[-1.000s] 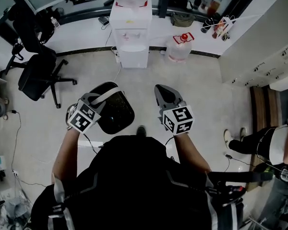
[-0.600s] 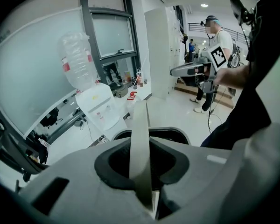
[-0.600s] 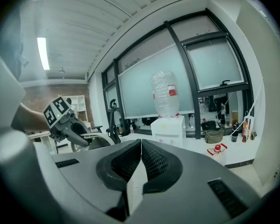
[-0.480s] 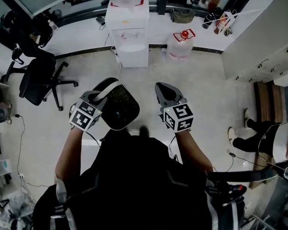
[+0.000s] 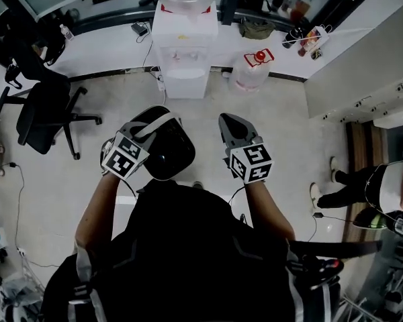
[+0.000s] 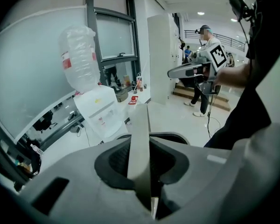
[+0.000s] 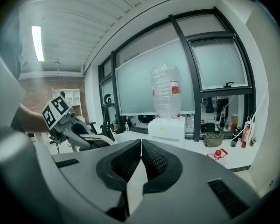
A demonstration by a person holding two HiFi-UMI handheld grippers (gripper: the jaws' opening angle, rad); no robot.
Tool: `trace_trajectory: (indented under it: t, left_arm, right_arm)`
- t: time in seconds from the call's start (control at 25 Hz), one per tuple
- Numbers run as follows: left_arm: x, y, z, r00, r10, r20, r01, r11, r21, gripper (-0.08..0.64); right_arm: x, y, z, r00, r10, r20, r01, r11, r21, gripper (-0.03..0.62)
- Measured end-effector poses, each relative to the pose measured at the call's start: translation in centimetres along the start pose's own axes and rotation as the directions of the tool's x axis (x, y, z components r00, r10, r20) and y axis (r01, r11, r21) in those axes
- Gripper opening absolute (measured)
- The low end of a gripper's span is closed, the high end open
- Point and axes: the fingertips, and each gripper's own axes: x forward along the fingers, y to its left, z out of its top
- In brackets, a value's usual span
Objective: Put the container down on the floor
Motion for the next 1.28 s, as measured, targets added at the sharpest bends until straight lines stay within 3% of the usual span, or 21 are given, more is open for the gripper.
trace_trajectory:
  t: [0.32,0.72,1.0,1.28]
  left_arm:
    - [2.3,6.0,-0.8,0.999,-0.043,-0.008,0.043,0.998,0.046,0.078]
    - [4.9,12.2,-1.4,0.996,-0.085,0.034,0.086,0.996,-0.038,0.078]
    - [8.2,13.3,-2.5,0.990,-0.131,0.047,0.133,0.990,-0.039,0.078]
    - [11.7,13.3,-2.9,0.990,-0.143,-0.001,0.143,0.989,-0.047,0.078]
  right_arm:
    - [7.0,0.5,2.1,1.000,-0.023,-0.018,0.022,1.000,-0.006,0.009]
    - [12.1,0.7,2.8,0.994,-0.081,-0.068,0.083,0.996,0.016,0.009]
    - [14.3,0.0,1.1,0.985,-0.119,-0.123,0.121,0.993,0.002,0.009]
    - [15.7,-2.4,-1.0,0.982,-0.092,-0.165,0.093,0.996,-0.004,0.009]
